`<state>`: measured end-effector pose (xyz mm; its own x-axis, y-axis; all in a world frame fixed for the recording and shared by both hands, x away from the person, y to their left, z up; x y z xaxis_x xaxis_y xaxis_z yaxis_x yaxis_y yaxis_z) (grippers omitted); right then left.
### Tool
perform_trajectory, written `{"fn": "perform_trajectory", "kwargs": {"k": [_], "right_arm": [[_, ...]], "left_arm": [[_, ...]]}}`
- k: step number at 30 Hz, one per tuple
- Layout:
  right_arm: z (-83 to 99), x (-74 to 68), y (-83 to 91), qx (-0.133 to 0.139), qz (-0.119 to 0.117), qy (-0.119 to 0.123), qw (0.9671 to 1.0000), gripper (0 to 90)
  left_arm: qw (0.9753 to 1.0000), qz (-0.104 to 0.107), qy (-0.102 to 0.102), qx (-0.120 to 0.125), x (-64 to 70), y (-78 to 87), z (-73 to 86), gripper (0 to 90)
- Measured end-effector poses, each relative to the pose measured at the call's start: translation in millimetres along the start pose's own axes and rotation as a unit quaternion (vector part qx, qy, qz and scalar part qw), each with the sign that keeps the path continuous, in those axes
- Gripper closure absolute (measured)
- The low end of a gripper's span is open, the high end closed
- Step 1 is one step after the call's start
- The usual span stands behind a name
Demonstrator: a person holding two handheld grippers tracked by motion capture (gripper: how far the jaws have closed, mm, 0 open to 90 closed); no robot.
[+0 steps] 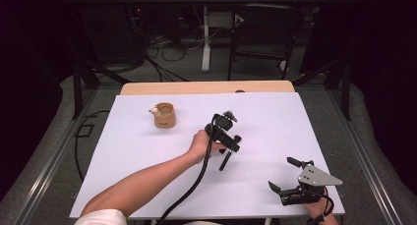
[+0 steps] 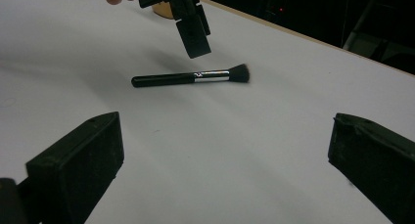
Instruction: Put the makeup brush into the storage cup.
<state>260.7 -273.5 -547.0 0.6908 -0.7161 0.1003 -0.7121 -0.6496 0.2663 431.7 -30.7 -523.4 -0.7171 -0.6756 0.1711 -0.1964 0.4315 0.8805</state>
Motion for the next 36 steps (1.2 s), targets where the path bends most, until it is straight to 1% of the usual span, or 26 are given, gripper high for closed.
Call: {"fn": "perform_trajectory", "kwargs": {"k": [3, 7, 12, 16, 22, 26, 28, 29, 31, 32, 36], "right_arm": [[0.0, 0.1, -0.1, -0.001, 0.0, 0.0, 1.0, 0.0], [0.1, 0.0, 0.0, -0.003, 0.001, 0.001, 1.0, 0.0], [0.2, -0.1, 0.0, -0.004, 0.001, 0.001, 1.0, 0.0], [0.2, -0.2, -0.1, -0.005, 0.001, 0.002, 1.0, 0.0], [0.4, -0.3, -0.3, -0.005, 0.002, 0.003, 1.0, 0.0], [0.3, -0.1, 0.1, -0.008, 0.001, 0.004, 1.0, 0.0], [0.4, -0.3, -0.2, -0.005, 0.001, 0.003, 1.0, 0.0], [0.3, -0.4, 0.0, -0.003, 0.001, 0.002, 1.0, 0.0], [0.1, -0.5, 0.2, -0.001, 0.001, 0.003, 1.0, 0.0], [0.3, -0.4, 0.3, -0.003, 0.001, 0.003, 1.0, 0.0], [0.2, -0.6, 0.2, -0.004, 0.002, 0.003, 1.0, 0.0]], "left_arm": [[0.9999, 0.001, 0.006, -0.009, -2.0, -2.2, -0.6, 14.2], [0.9994, 0.008, 0.022, -0.025, -4.1, -5.5, -0.3, 17.9], [0.9987, 0.013, 0.027, -0.042, -4.1, -8.9, -0.4, 25.6], [0.9981, 0.015, 0.031, -0.051, -1.2, -11.9, -0.9, 31.6], [0.9968, 0.022, 0.037, -0.067, -0.6, -16.7, 0.4, 40.1], [0.9964, 0.023, 0.041, -0.07, -0.3, -16.4, 0.9, 46.5], [0.9962, 0.028, 0.044, -0.07, -0.5, -16.1, 1.6, 50.1], [0.9962, 0.028, 0.044, -0.07, -0.4, -15.8, 1.9, 51.4], [0.9959, 0.035, 0.043, -0.072, -0.1, -15.5, 2.6, 55.0], [0.996, 0.033, 0.041, -0.072, 0.2, -15.3, 2.9, 56.5], [0.9955, 0.037, 0.043, -0.075, 1.6, -16.9, 4.4, 59.5]]}}
Point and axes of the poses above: each handheld gripper's, and its own axes: y roughly backward along the jaws, z roughly out of its underside, x roughly to its right, the point moved 2 cm from there along -y, roughly forward along the jaws, and after that the axes turned 4 degrees about x, right-handed, at the moved point
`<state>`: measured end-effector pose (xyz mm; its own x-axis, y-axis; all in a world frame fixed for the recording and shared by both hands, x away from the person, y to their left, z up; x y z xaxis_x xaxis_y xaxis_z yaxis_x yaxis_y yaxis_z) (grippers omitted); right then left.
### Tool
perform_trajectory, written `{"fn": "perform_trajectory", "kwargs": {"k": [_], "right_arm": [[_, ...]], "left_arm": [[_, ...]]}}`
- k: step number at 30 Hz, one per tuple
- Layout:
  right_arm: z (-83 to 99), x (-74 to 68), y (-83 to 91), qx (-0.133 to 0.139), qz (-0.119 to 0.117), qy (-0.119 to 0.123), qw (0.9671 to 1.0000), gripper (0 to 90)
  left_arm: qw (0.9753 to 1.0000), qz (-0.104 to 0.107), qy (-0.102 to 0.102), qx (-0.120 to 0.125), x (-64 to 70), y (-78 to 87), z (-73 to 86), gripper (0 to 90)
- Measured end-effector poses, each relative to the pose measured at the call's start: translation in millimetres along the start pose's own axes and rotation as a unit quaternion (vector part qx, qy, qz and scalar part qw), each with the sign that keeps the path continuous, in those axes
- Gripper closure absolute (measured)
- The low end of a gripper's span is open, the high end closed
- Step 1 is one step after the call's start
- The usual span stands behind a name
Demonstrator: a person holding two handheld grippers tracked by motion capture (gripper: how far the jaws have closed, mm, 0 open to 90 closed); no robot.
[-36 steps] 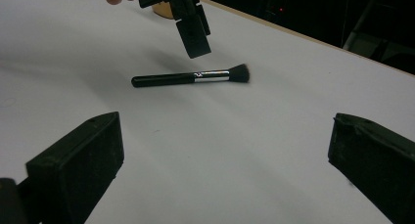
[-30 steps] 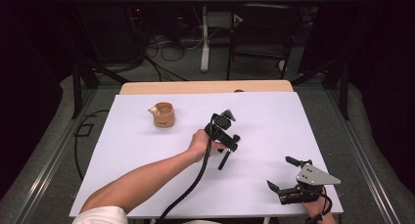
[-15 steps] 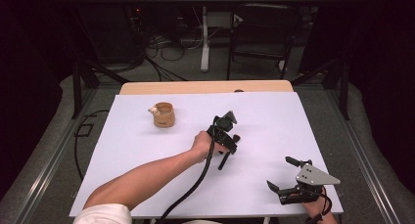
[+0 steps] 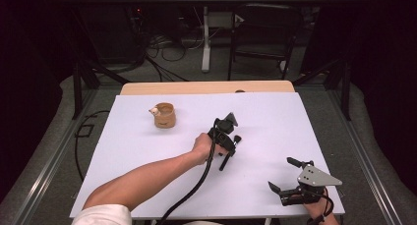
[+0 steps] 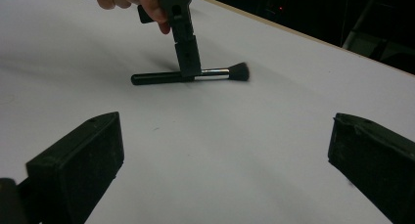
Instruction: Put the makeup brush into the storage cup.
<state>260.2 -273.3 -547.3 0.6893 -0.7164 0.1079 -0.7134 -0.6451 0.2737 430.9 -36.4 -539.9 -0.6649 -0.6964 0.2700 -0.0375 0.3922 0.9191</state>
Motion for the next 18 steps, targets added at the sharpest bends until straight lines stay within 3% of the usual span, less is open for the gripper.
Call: {"fn": "perform_trajectory", "kwargs": {"k": [5, 14, 18], "right_arm": [[0.0, 0.0, 0.0, 0.0, 0.0, 0.0, 1.0, 0.0], [0.1, -0.1, 0.2, -0.001, -0.001, 0.001, 1.0, 0.0], [0.1, -0.1, 0.1, -0.003, -0.002, 0.002, 1.0, 0.0]], "left_arm": [[0.9999, 0.006, -0.004, -0.01, 1.8, -3.5, 2.0, 63.8], [0.9999, -0.005, -0.006, -0.011, 1.1, -5.0, 3.7, 74.5], [0.9997, -0.01, -0.018, -0.011, 1.5, -5.1, 4.3, 78.0]]}}
Point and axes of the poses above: each handheld gripper's, and its own axes: y roughly backward along the jaws, z roughly out of its underside, x roughly to its right, the point moved 2 cm from there along -y, roughly forward along the jaws, and after that the axes turned 4 degrees about x, right-handed, at the moved point
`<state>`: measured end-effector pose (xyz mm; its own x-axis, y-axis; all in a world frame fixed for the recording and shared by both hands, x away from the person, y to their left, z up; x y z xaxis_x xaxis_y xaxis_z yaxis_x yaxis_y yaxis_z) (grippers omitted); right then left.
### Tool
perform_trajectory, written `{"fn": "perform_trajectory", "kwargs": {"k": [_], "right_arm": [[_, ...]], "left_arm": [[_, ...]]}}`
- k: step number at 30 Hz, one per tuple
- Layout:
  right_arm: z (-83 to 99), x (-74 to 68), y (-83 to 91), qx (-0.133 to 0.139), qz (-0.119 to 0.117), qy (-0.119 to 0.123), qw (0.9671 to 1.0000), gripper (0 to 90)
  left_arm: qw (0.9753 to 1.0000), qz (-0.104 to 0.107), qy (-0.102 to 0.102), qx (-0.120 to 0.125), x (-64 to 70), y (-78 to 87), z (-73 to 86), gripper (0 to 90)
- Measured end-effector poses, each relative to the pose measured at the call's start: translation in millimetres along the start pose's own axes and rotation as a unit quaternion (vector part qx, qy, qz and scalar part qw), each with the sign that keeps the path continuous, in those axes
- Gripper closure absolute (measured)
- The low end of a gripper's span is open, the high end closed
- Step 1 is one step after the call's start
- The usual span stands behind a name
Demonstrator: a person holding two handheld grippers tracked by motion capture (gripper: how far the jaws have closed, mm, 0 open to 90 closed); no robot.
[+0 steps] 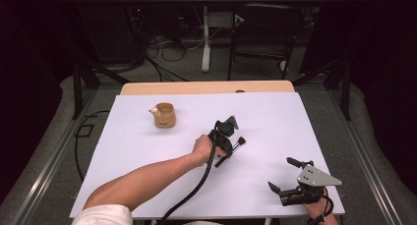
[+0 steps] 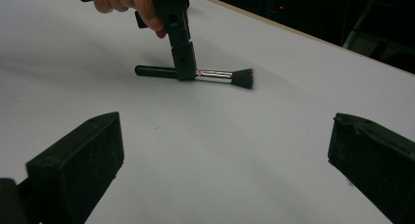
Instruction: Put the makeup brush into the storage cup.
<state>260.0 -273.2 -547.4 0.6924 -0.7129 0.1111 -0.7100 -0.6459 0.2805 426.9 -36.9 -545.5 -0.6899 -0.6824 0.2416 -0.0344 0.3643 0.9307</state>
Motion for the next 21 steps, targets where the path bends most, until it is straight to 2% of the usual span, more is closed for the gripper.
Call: {"fn": "perform_trajectory", "kwargs": {"k": [8, 13, 21], "right_arm": [[0.2, -0.3, -0.4, 0.002, 0.002, -0.001, 1.0, 0.0], [0.2, -0.1, -0.5, 0.002, 0.002, -0.001, 1.0, 0.0], [0.1, -0.1, -0.5, 0.001, 0.002, 0.0, 1.0, 0.0]], "left_arm": [[0.9996, 0.002, -0.026, 0.006, 1.4, 0.3, 1.7, 78.8], [0.9989, 0.002, -0.042, 0.017, 2.2, 5.1, 1.9, 78.9], [0.9962, -0.002, -0.061, 0.062, 0.4, 19.9, 2.3, 78.9]]}}
Point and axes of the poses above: each handheld gripper's, and its own axes: y roughly backward along the jaws, z roughly out of its underside, x roughly to its right, the point moved 2 cm from there along -y, roughly forward along the jaws, and after that the axes turned 4 degrees about x, right-handed, at the moved point
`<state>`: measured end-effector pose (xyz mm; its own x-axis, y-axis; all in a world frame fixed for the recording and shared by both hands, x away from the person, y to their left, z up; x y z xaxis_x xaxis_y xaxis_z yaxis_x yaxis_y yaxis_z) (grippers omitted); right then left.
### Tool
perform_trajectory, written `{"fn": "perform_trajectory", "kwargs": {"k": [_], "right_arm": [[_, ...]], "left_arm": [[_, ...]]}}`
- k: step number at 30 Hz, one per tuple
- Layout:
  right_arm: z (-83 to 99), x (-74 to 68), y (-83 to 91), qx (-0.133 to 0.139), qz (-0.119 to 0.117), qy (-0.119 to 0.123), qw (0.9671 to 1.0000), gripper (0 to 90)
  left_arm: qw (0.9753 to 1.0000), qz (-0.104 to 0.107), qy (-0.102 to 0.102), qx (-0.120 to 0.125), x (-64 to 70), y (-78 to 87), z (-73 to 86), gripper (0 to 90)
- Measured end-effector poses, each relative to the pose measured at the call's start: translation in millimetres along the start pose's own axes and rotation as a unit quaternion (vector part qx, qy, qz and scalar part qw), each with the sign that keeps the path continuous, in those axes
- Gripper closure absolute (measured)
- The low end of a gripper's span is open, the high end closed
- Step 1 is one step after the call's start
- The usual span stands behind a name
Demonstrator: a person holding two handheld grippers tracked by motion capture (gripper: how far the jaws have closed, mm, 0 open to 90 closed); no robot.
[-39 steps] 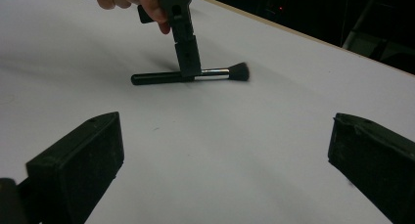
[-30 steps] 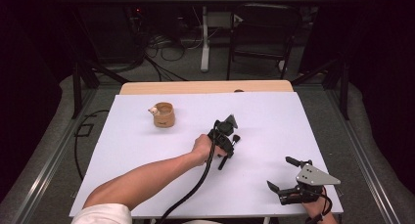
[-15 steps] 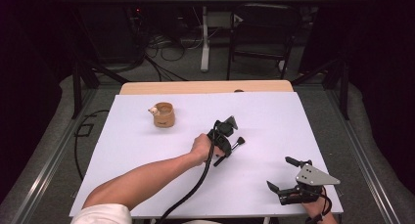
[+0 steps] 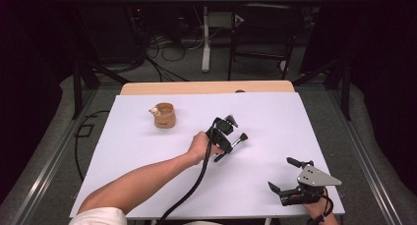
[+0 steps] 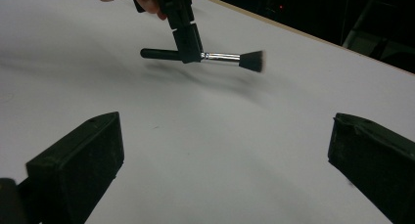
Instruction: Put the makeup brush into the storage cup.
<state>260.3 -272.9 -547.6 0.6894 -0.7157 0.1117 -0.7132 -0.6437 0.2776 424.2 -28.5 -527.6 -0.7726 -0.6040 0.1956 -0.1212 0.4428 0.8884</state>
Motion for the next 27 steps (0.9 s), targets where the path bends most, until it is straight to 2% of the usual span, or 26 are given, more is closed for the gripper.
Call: {"fn": "perform_trajectory", "kwargs": {"k": [11, 19, 27], "right_arm": [[0.0, -0.2, 0.1, -0.001, 0.0, -0.001, 1.0, 0.0], [0.0, -0.1, 0.1, -0.001, 0.001, 0.0, 1.0, 0.0], [0.0, 0.1, 0.0, -0.001, 0.0, 0.0, 1.0, 0.0]], "left_arm": [[0.9984, -0.003, -0.018, 0.053, -2.3, 17.4, 5.3, 78.9], [0.9964, -0.011, -0.029, 0.079, -5.8, 26.1, 10.4, 78.9], [0.9946, -0.015, -0.031, 0.098, -10.0, 34.5, 14.1, 78.9]]}}
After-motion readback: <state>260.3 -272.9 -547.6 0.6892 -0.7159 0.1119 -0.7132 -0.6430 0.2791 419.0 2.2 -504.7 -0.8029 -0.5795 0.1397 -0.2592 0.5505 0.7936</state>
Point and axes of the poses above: each handheld gripper's, and its own axes: y roughly backward along the jaws, z roughly out of its underside, x roughly to its right, the point moved 2 cm from there along -y, roughly forward along the jaws, and after that the axes turned 4 degrees about x, right-handed, at the moved point
